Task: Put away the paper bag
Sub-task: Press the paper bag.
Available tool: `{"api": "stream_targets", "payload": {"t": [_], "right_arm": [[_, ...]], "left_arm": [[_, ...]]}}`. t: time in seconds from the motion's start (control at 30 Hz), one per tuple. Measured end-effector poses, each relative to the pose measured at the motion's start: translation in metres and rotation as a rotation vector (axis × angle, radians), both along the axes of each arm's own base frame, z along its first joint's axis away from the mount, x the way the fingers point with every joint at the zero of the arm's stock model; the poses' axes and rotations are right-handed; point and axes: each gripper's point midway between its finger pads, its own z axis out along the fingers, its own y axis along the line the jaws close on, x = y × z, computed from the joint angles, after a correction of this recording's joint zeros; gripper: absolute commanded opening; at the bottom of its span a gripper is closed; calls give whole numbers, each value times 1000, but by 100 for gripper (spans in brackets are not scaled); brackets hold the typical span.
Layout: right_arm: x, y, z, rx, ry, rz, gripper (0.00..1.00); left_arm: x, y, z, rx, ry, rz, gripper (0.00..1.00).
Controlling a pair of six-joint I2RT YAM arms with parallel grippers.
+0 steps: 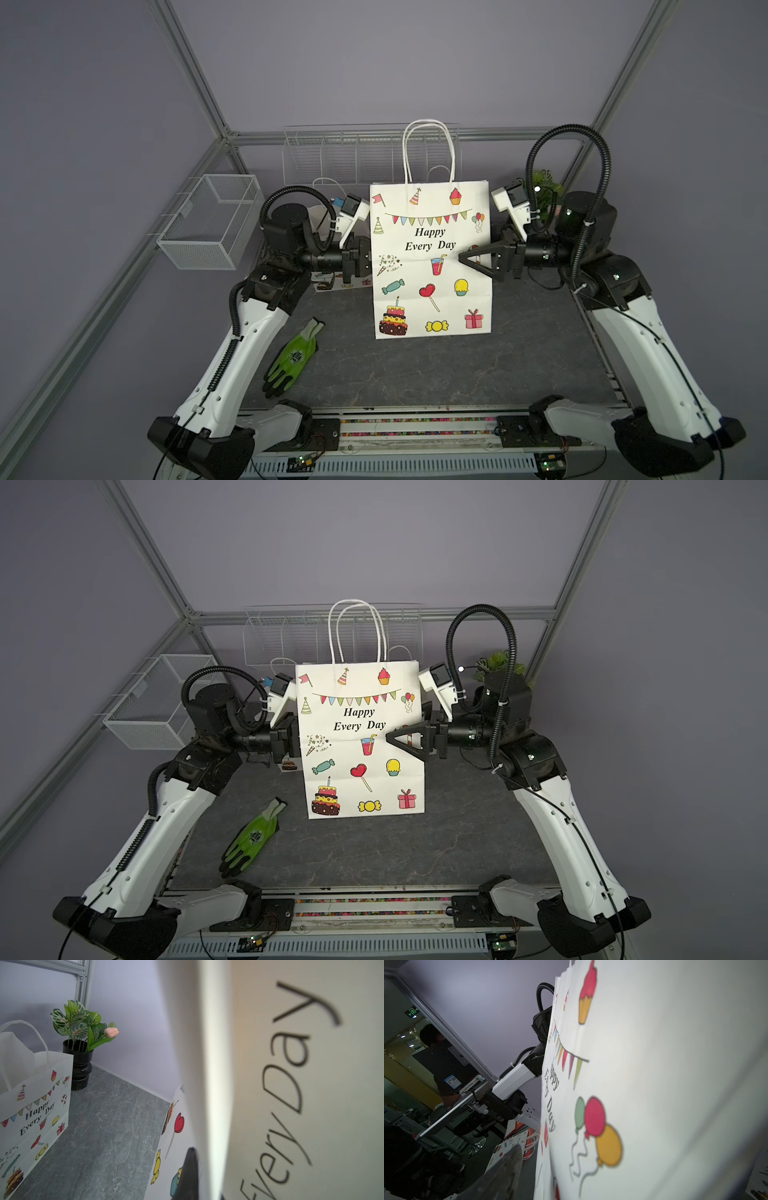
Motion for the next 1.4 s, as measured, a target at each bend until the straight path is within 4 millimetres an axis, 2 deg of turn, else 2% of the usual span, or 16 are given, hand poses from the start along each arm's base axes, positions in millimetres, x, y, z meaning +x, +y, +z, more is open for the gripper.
{"api": "stream_targets", "payload": {"t": [0.2, 0.4, 0.67, 0.73, 0.9, 1.0, 1.13, 1.4], "right_arm": [[1, -1, 6, 15, -17, -15, 43], [0, 0, 11, 27, -15, -1, 23], [-2, 1, 12, 34, 3, 17, 7], [-3, 1, 12, 34, 4, 20, 7], [-5, -1, 11, 29, 8, 25, 7], [-6, -7, 12, 36, 12, 37, 6], [-10, -16, 23, 70, 6, 86, 7], [-28, -22, 42, 103, -34, 217, 6]], "left_arm": [[-4, 2, -1, -1, -8, -3, 3], [-5, 2, -4, 2, -8, -5, 3], [-6, 2, -3, 0, -16, -1, 10], [-4, 2, -3, 1, -18, 7, 21], [-1, 3, -4, 5, -13, 36, 74], [5, 10, 0, 3, -5, 98, 92], [4, 25, 20, -31, -33, 199, 100], [-19, 72, 77, -148, -185, 411, 100]]}}
